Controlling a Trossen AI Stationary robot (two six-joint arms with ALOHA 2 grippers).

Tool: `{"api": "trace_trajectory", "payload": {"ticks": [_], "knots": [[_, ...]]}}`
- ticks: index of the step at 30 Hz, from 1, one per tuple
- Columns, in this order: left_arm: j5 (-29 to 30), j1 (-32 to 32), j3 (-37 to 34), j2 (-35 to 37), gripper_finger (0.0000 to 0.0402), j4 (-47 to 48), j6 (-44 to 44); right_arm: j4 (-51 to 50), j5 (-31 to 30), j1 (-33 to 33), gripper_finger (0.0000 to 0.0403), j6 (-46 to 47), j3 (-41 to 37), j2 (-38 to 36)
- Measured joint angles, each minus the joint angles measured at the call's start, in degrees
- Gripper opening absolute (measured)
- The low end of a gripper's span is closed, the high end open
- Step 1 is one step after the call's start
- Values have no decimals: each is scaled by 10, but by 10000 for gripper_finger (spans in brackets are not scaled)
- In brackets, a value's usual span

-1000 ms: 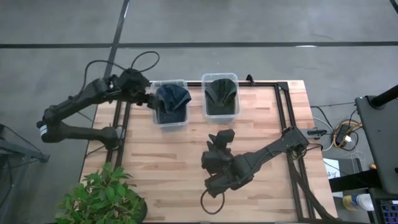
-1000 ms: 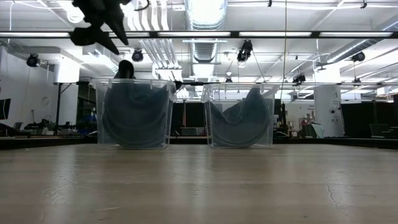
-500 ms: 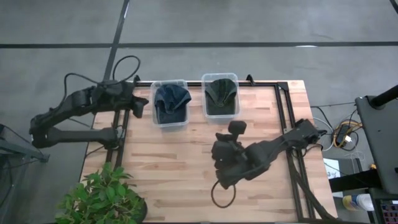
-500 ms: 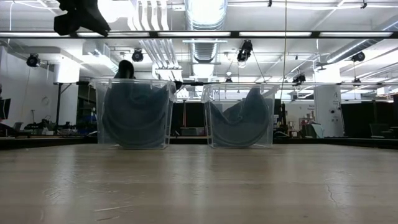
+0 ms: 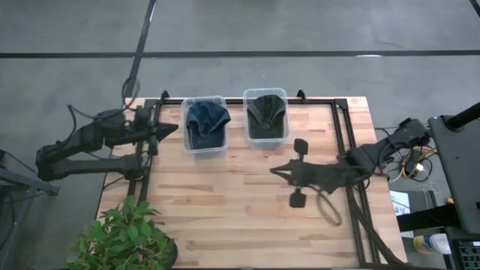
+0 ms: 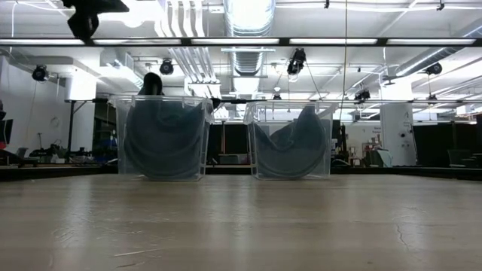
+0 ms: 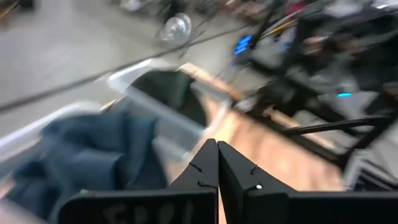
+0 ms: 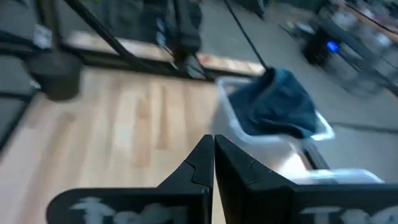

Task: Pick & Place hat
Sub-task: Return to Home Position

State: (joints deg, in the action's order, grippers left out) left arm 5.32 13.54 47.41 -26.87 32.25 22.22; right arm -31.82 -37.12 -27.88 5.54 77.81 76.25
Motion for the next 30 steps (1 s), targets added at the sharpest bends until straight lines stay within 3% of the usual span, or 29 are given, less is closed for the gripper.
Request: {"api": "trace_trajectory", "payload": {"ticks": [6, 11, 17, 21, 24, 30], "knots": [[-71, -21, -50, 57, 0, -77, -46, 171, 113, 2, 8, -83, -182, -132], [-76, -22, -98, 96, 0, -94, -96, 257, 196, 16, 8, -120, -304, -231], [-165, -22, -132, 122, 0, -137, -108, 366, 367, 99, 8, -120, -402, -295], [-181, -22, -155, 136, 0, -154, -128, 384, 473, 171, 8, -118, -436, -293], [-182, -22, -176, 150, 0, -152, -140, 381, 509, 212, 8, -121, -456, -285], [-168, -22, -227, 204, 0, -157, -151, 401, 507, 264, 8, -146, -499, -318]]}}
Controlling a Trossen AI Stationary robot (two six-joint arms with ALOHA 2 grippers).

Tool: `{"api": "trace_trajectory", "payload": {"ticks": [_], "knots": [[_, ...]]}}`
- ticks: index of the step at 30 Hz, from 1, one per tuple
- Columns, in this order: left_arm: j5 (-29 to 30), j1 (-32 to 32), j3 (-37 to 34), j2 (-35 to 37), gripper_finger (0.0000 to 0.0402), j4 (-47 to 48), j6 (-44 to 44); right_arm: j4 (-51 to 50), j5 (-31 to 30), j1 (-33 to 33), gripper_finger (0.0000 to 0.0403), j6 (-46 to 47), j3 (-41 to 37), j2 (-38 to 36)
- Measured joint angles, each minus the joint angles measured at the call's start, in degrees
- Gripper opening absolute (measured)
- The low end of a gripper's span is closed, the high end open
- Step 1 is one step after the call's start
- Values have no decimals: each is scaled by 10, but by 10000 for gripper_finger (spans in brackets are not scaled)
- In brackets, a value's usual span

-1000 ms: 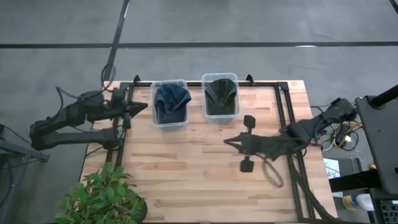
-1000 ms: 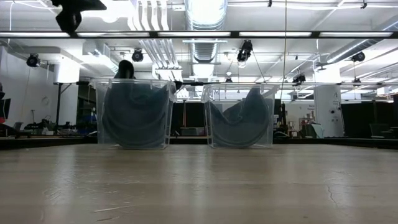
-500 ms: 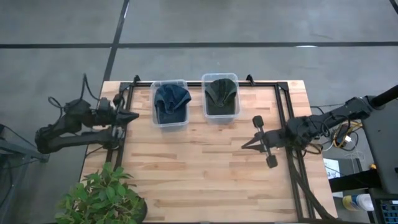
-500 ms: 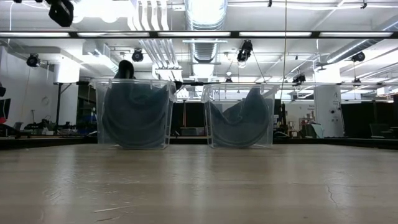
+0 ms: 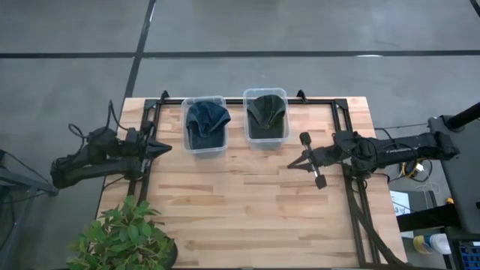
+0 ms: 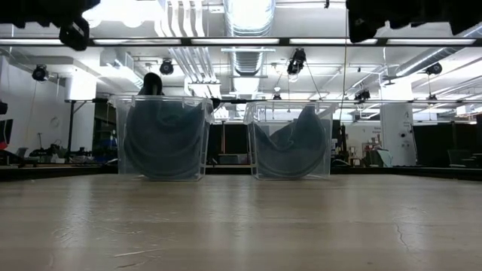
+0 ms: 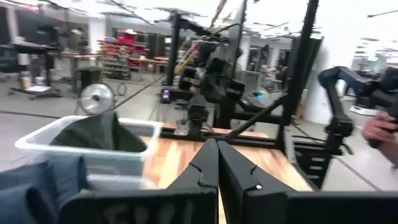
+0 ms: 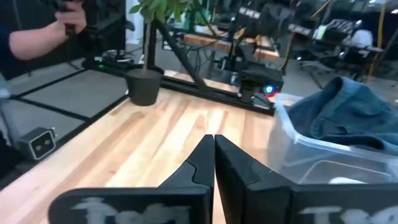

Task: Pick & Place hat
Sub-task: Return to Home Position

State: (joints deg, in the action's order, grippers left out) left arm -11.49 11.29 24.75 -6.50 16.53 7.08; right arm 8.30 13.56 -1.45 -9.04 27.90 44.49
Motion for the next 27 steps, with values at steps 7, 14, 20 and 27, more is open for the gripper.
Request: {"api": "trace_trajectory", "payload": {"ticks": [7, 14, 20, 27], "knots": [[11, 0, -51, 64, 0, -21, 9, 33, -10, 21, 8, -4, -81, -75], [36, 0, -66, 44, 0, -86, 43, 111, -36, 20, 8, 10, -181, -165], [-2, 0, -100, 45, 0, -105, 0, 116, -45, 20, 8, 23, -237, -234], [-2, 0, -160, 45, 0, -185, -27, 104, -45, 20, 8, 5, -274, -289]]}}
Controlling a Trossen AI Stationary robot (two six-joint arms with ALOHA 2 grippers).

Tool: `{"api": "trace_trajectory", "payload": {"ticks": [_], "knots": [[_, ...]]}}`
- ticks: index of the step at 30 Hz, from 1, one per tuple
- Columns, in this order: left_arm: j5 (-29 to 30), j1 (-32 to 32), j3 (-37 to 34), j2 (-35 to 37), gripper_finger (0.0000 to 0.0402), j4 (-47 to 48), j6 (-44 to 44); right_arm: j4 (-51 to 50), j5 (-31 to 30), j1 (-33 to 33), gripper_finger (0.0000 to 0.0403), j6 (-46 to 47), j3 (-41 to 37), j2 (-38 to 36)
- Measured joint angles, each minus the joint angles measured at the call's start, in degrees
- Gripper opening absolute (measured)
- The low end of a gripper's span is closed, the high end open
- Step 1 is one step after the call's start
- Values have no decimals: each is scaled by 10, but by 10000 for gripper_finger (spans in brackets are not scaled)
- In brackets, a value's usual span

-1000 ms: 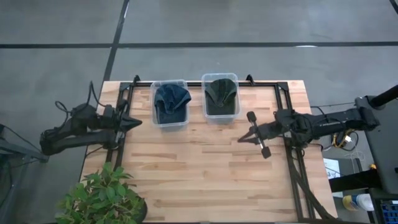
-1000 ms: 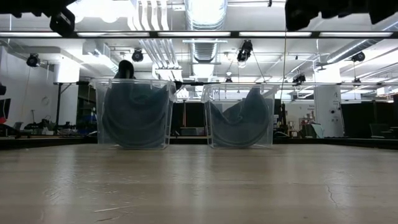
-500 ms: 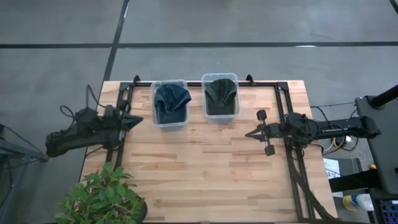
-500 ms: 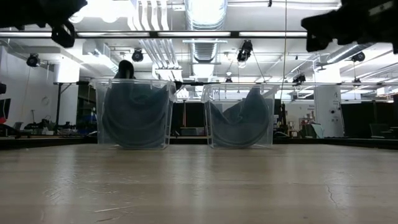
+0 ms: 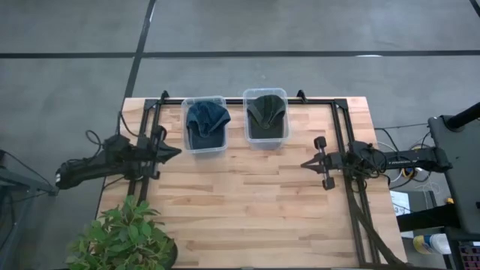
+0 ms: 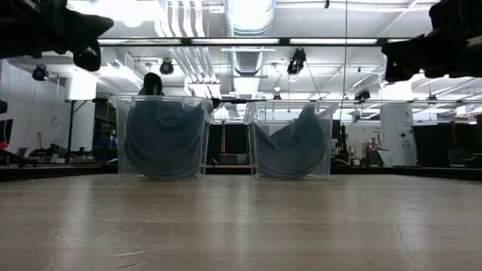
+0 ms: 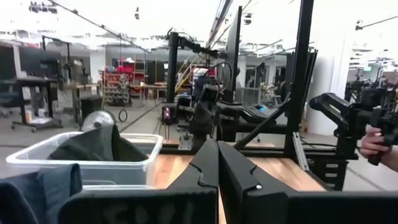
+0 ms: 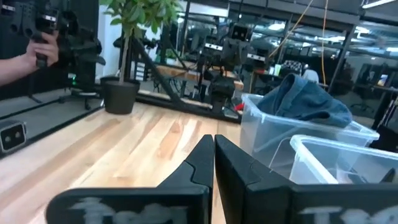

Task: Pick & Place hat
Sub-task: Return to Home Position

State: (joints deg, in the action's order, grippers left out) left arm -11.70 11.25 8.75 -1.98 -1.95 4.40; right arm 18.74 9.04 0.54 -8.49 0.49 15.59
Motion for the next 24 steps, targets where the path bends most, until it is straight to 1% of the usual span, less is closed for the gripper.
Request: {"api": "trace_trajectory", "payload": {"ticks": [5, 10, 13, 16, 24], "knots": [[0, 0, -27, 0, 0, -6, -12, -38, 0, 0, 8, 4, 0, -10], [2, 0, -63, 0, 0, -37, -3, -34, -2, 0, 8, 22, 0, -4], [29, 0, -82, 0, 0, -53, -6, -35, -2, 0, 8, 21, 0, -6], [48, 0, -82, 0, 0, -58, -5, -36, -2, 0, 8, 26, 0, -5], [50, 0, -81, 0, 0, -58, 2, -36, -2, 0, 9, 22, 0, -5]]}}
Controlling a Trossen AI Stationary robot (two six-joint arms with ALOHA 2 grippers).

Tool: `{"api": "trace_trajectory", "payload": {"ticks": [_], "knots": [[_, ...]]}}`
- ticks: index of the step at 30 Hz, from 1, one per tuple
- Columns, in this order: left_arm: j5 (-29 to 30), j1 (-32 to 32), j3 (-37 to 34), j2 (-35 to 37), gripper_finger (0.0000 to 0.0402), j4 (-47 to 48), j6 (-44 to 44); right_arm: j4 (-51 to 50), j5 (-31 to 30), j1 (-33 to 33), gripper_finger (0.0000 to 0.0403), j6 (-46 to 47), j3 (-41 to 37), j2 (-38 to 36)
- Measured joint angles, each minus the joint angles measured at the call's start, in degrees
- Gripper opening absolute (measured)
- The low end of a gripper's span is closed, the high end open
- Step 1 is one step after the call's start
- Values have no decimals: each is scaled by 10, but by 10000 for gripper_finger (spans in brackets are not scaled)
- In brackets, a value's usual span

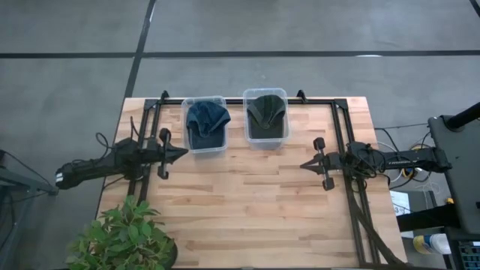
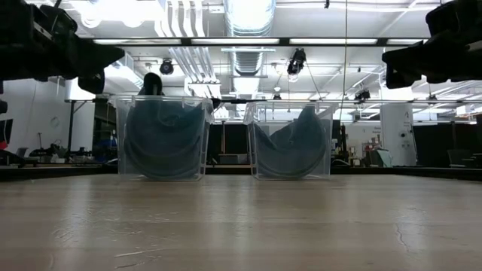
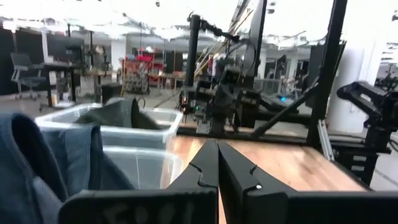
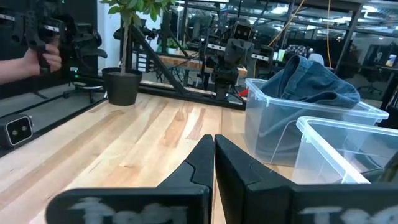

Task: Pick & Place hat
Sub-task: Return to Home Position

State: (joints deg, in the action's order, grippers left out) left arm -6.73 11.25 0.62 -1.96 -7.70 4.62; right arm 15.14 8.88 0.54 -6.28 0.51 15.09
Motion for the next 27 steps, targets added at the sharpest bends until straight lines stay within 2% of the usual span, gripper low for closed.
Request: {"api": "trace_trajectory", "payload": {"ticks": [7, 27], "knots": [[2, 0, 0, -1, 0, 27, 3, 0, 0, 0, 9, -1, 0, 0], [2, 0, 0, -1, 0, 26, 3, 0, 1, 0, 9, 3, 0, 0]]}}
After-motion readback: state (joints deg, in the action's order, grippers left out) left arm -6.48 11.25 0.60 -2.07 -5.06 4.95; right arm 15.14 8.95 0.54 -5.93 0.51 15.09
